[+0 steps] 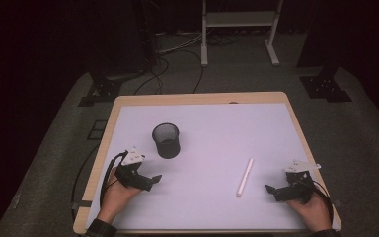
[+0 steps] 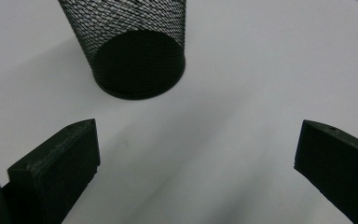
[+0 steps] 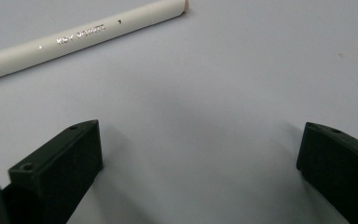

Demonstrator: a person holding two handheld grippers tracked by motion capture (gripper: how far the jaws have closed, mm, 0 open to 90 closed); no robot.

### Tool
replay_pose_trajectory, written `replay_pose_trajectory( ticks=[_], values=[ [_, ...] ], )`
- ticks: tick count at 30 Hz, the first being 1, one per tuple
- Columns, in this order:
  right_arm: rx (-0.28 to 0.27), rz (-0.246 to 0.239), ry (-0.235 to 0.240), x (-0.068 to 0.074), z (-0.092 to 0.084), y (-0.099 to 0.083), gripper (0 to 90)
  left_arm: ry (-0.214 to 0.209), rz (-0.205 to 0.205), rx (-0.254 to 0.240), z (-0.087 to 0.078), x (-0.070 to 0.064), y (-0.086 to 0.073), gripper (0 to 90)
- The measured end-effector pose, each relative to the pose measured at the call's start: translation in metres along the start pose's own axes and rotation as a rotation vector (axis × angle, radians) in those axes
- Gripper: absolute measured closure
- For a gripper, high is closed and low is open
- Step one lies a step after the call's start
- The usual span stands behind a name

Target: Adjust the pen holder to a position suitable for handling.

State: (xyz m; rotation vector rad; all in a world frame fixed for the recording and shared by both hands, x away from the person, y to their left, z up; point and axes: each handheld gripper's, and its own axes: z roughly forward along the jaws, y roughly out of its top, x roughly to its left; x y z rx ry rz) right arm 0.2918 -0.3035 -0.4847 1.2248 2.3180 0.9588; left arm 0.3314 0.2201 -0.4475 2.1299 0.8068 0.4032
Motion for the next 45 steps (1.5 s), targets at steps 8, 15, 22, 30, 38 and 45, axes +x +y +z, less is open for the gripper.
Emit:
replay_pose_trajectory(
  ticks=[8,15,22,30,38,45],
  values=[
    [0.0,0.0,0.0,0.0,0.0,0.0,0.0,0.013,0.001,-0.013,0.002,0.007,0.007,0.0],
    [0.0,-0.001,0.0,0.0,0.0,0.0,0.0,0.021,0.001,-0.025,0.005,0.014,0.014,0.0],
    [-0.001,-0.002,0.0,0.0,0.0,0.0,0.0,0.038,0.005,-0.041,0.008,0.021,0.022,0.0],
    [0.0,0.0,0.0,0.0,0.0,0.0,0.0,0.042,0.01,-0.061,0.014,0.027,0.032,0.0],
    [0.0,0.0,0.0,0.0,0.0,0.0,0.0,0.039,0.011,-0.083,0.022,0.033,0.041,0.0],
    [-0.001,0.0,0.0,0.0,0.0,0.0,0.0,0.036,0.027,-0.085,0.03,0.035,0.048,0.0]
  ],
)
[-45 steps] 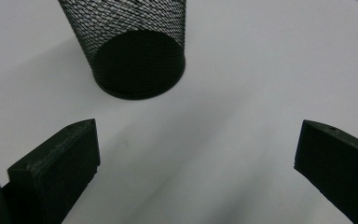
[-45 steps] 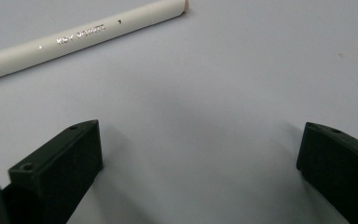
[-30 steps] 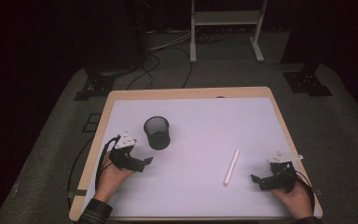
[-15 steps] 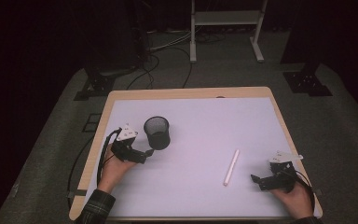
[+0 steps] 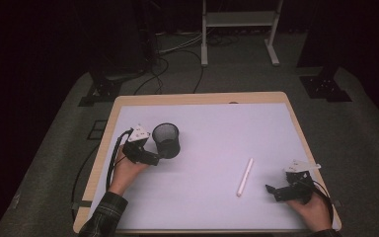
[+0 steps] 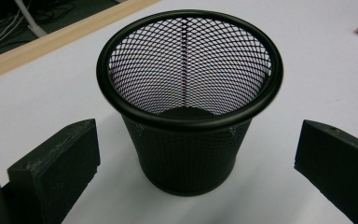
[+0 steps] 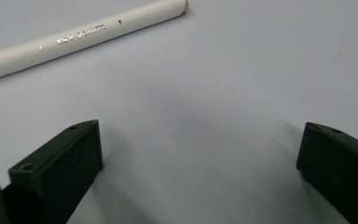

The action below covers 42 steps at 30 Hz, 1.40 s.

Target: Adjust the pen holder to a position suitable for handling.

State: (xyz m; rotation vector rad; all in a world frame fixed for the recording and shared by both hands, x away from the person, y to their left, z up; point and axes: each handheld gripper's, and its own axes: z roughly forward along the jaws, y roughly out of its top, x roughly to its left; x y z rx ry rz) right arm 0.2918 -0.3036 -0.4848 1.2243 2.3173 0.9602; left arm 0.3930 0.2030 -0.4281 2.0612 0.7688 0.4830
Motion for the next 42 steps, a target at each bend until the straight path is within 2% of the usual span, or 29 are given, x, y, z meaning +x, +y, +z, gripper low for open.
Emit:
replay_pose_trajectory(
  ticks=[8,21,36,42],
  values=[
    [0.0,0.0,0.0,0.0,0.0,0.0,0.0,0.006,0.01,-0.014,0.01,0.003,0.006,0.0],
    [0.0,0.001,0.001,0.0,0.0,0.0,0.0,-0.011,-0.021,-0.057,0.029,0.006,0.002,0.0],
    [-0.001,0.001,0.001,0.0,0.0,0.0,0.0,-0.006,-0.025,-0.059,0.044,0.003,0.008,0.0],
    [-0.001,0.001,0.001,0.0,0.0,0.0,0.0,-0.003,-0.025,-0.07,0.043,0.004,0.007,8.1]
  ],
)
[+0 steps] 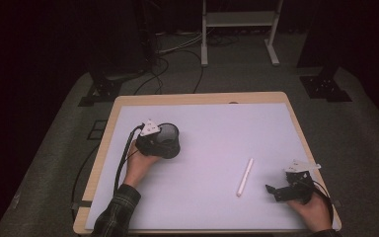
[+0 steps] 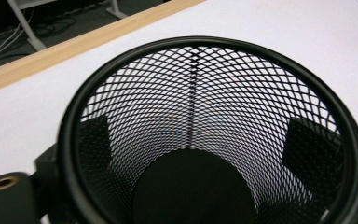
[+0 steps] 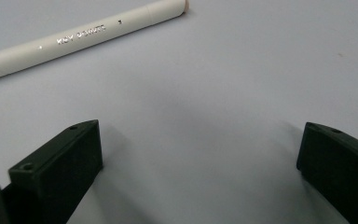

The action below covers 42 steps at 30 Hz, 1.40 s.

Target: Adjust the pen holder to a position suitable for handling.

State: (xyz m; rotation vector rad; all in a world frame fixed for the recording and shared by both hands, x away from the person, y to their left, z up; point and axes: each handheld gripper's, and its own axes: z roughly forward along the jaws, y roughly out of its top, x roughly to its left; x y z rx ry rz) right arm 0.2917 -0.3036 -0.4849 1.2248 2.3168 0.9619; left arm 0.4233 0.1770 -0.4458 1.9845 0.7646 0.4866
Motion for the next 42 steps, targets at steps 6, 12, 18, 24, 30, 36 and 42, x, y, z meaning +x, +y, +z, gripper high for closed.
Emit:
replay_pose_trajectory(
  ticks=[6,12,18,24,30,36,42],
  values=[
    [0.0,0.0,0.0,0.0,0.0,0.0,0.0,-0.008,0.0,0.002,-0.001,0.001,0.0,9.3],
    [0.0,0.0,0.0,0.0,0.0,0.0,0.0,-0.024,0.0,0.009,-0.001,0.002,0.002,9.6],
    [0.0,0.0,-0.001,0.0,0.0,0.0,0.0,-0.035,0.013,0.004,-0.005,-0.002,0.007,9.6],
    [0.0,0.0,-0.001,0.0,0.0,0.0,0.0,-0.059,0.026,0.005,-0.01,-0.008,0.011,9.6],
    [0.0,-0.001,-0.001,0.0,0.0,0.0,0.0,-0.078,0.046,0.008,-0.015,-0.017,0.015,9.6],
    [0.0,-0.001,-0.001,0.0,0.0,0.0,0.0,-0.092,0.048,0.002,-0.018,-0.025,0.016,9.6],
    [0.0,-0.001,-0.001,0.0,0.0,0.0,0.0,-0.108,0.056,0.005,-0.017,-0.031,0.016,9.6]
  ],
)
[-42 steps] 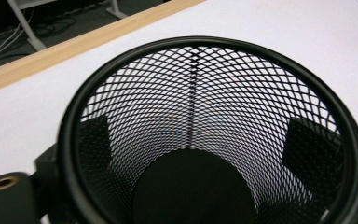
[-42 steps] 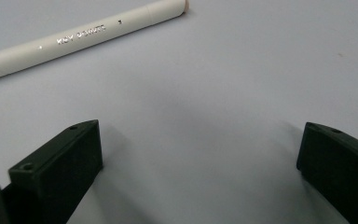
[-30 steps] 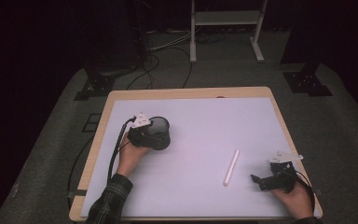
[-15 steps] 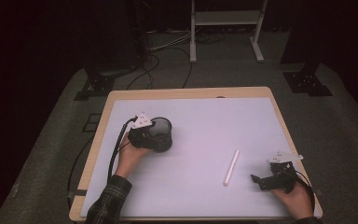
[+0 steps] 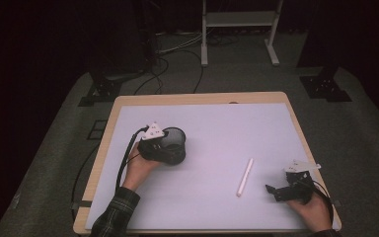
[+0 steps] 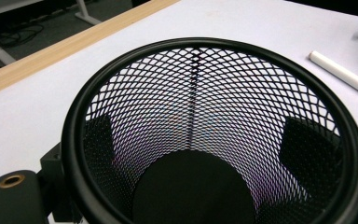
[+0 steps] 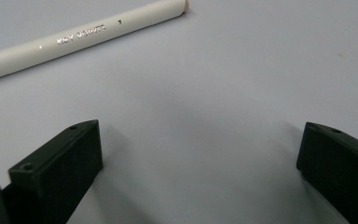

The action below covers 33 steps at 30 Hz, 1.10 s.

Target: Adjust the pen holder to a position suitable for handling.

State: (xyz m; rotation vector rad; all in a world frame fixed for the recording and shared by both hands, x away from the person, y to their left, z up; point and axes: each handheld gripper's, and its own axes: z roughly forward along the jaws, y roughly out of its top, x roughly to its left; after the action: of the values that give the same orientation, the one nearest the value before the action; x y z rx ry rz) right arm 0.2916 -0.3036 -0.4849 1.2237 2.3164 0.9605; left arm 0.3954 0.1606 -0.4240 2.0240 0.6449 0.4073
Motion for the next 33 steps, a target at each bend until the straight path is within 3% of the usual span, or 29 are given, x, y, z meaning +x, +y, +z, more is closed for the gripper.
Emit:
replay_pose_trajectory(
  ticks=[33],
  values=[
    [0.0,0.001,0.0,0.0,0.0,0.0,0.0,-0.17,0.081,-0.003,0.029,-0.053,0.014,9.6]
  ],
)
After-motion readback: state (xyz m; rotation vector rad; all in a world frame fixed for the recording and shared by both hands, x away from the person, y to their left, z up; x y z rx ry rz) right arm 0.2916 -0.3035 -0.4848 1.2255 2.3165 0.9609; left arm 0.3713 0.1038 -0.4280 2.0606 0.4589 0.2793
